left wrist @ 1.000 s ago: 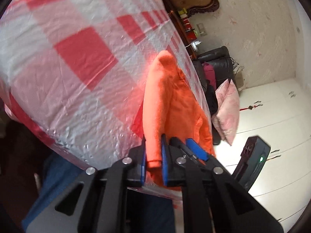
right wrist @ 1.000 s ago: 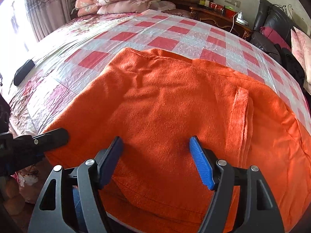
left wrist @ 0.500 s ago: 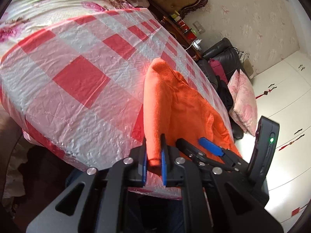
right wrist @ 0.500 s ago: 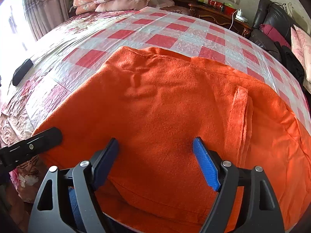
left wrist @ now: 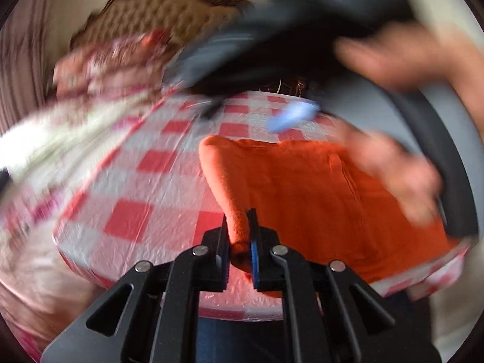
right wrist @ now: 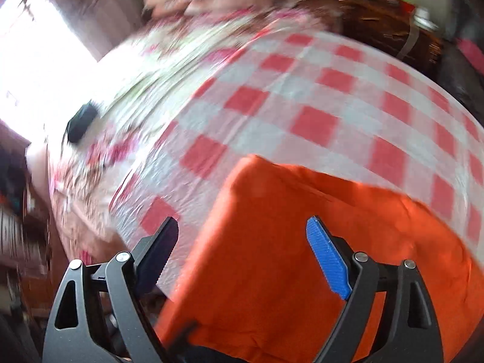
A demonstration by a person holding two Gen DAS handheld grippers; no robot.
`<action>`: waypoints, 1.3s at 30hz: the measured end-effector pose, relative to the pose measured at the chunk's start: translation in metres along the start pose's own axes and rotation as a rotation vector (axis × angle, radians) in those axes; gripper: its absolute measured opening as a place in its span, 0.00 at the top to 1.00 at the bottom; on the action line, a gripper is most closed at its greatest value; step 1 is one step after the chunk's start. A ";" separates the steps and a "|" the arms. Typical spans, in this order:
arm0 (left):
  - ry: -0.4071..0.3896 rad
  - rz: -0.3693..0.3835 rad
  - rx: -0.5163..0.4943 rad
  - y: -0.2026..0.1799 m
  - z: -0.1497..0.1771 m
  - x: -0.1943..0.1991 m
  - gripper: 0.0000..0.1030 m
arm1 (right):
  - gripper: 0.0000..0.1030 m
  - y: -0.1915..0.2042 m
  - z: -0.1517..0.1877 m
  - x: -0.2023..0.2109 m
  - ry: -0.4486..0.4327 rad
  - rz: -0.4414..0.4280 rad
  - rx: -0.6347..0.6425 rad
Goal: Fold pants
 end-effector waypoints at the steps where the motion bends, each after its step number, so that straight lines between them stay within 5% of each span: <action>1: -0.005 -0.015 -0.028 -0.005 -0.001 0.001 0.90 | 0.18 0.008 -0.002 -0.008 0.032 0.028 0.037; 8: -0.035 -0.070 -0.144 -0.025 -0.011 0.003 0.90 | 0.21 0.031 -0.005 -0.067 0.195 0.330 0.300; 11: -0.050 -0.079 -0.170 -0.031 -0.015 0.007 0.90 | 0.55 0.024 0.000 -0.072 0.216 0.372 0.334; 19: -0.175 -0.046 -0.289 -0.078 -0.048 0.038 0.91 | 0.80 -0.052 -0.007 0.032 0.057 0.067 0.083; 24: -0.284 0.048 -0.445 -0.163 -0.080 0.060 0.91 | 0.85 -0.154 0.016 0.120 -0.103 -0.105 -0.141; 28: -0.320 0.127 -0.596 -0.254 -0.086 0.056 0.91 | 0.85 -0.260 0.054 0.161 -0.205 -0.163 -0.325; 34: -0.223 0.172 -0.760 -0.368 -0.048 0.013 0.91 | 0.87 -0.378 0.112 0.133 -0.222 -0.208 -0.511; 39: -0.214 0.120 -0.811 -0.382 -0.039 0.002 0.91 | 0.89 -0.402 0.126 0.111 -0.231 -0.278 -0.539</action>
Point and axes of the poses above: each gripper's, at about its wrist camera, not at the fingertips, and x roughly against the way its jaws point, y to its left, z to its underside, the point moved 3 cm from there along -x, roughly the way its jaws point, and after that the axes turned 14 degrees about -x, right-handed, at the moved point
